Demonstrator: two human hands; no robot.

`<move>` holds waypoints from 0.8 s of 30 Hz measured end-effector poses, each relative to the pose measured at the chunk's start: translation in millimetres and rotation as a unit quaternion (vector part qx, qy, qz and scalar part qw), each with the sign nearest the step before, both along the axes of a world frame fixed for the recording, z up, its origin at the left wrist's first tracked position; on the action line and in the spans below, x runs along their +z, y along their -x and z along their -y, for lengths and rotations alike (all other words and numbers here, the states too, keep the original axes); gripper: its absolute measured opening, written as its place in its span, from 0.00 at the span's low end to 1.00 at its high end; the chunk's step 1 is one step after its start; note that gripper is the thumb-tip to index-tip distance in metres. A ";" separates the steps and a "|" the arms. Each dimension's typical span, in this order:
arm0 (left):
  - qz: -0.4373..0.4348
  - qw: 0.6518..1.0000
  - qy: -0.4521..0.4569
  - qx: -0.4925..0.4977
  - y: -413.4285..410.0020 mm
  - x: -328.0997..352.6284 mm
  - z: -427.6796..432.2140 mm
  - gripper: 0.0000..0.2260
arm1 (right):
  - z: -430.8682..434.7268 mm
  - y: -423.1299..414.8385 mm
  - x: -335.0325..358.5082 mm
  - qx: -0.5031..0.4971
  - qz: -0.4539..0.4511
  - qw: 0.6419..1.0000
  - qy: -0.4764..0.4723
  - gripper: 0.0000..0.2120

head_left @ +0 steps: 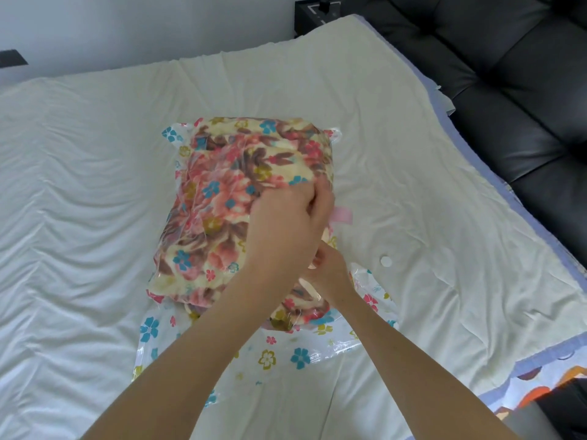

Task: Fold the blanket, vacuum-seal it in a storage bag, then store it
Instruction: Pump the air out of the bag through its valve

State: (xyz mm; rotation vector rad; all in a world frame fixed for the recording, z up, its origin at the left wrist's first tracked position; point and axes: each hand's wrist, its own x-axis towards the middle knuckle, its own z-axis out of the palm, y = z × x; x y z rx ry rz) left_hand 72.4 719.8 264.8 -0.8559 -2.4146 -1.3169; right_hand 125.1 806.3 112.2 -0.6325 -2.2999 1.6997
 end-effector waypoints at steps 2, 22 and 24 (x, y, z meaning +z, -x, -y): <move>-0.021 0.999 -0.024 0.021 -0.9 -0.5 7.8 0.21 | 3.2 -0.6 -3.0 0.004 -0.003 1.000 -0.012 0.15; 0.163 0.952 0.255 -0.033 7.6 -42.8 9.1 0.10 | 5.9 0.5 2.2 0.001 0.015 1.000 -0.020 0.19; 0.072 0.994 0.079 0.000 1.9 -1.5 2.2 0.16 | 7.7 -0.8 11.4 -0.006 0.005 1.000 -0.007 0.14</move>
